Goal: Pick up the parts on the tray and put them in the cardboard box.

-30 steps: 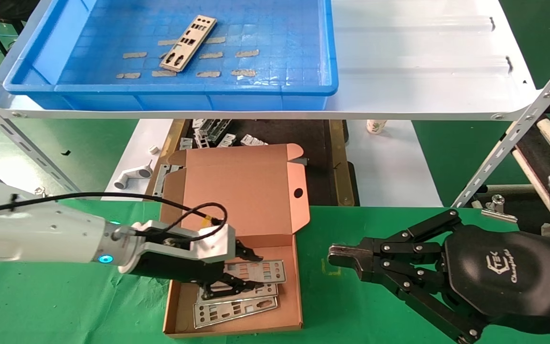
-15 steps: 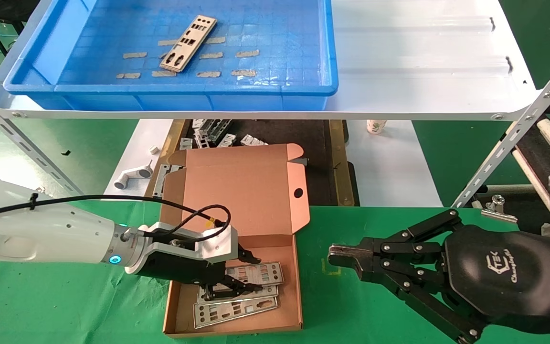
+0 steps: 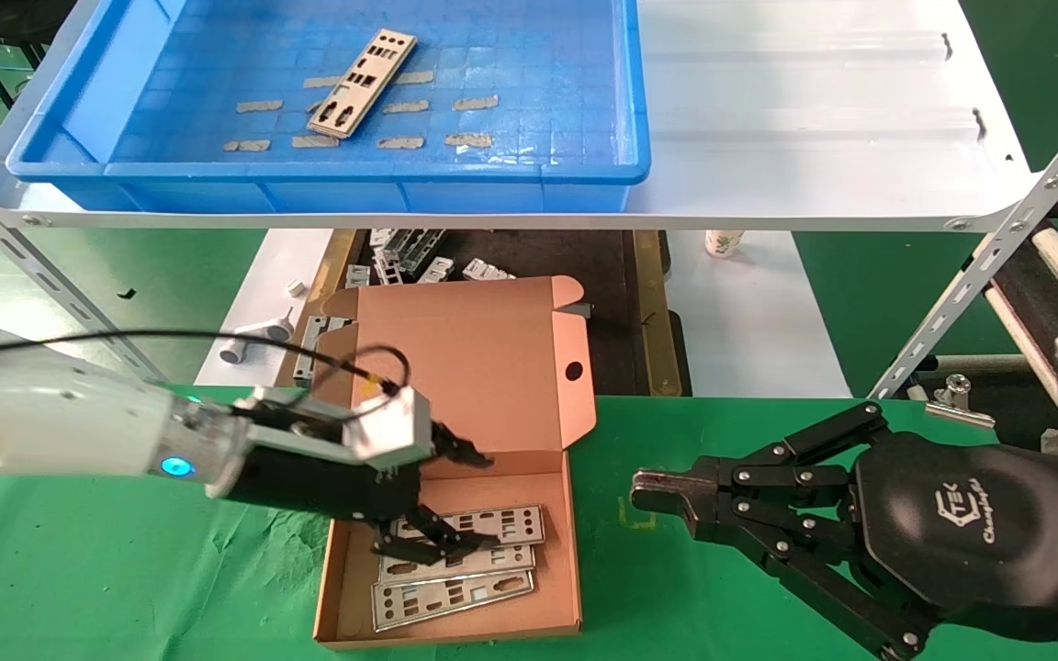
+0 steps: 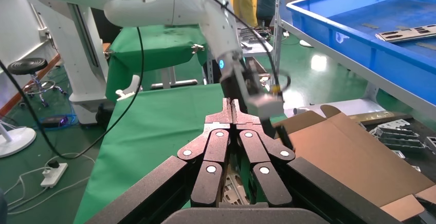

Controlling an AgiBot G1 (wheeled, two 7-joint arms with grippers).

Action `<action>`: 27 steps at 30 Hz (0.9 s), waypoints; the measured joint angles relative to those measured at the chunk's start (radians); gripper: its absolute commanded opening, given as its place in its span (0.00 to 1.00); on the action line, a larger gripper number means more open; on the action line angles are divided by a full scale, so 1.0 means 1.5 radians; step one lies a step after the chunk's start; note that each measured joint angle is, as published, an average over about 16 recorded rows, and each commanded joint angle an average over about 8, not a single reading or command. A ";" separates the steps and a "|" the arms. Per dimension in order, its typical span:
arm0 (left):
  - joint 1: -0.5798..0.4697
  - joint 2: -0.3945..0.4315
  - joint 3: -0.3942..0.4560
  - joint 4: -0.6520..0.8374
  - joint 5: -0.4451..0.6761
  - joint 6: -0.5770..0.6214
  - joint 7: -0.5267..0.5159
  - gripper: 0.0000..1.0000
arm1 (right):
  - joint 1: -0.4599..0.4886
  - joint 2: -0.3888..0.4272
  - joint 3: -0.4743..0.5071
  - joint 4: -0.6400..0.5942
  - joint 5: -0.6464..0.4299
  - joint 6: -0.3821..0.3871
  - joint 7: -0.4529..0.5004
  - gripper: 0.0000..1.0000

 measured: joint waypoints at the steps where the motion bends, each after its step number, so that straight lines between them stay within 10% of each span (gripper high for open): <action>1: 0.000 -0.004 -0.003 -0.002 -0.006 0.006 -0.002 1.00 | 0.000 0.000 0.000 0.000 0.000 0.000 0.000 0.06; 9: 0.019 -0.036 -0.034 -0.041 -0.057 0.028 -0.025 1.00 | 0.000 0.000 0.000 0.000 0.000 0.000 0.000 1.00; 27: 0.110 -0.124 -0.114 -0.191 -0.182 0.034 -0.091 1.00 | 0.000 0.000 0.000 0.000 0.000 0.000 0.000 1.00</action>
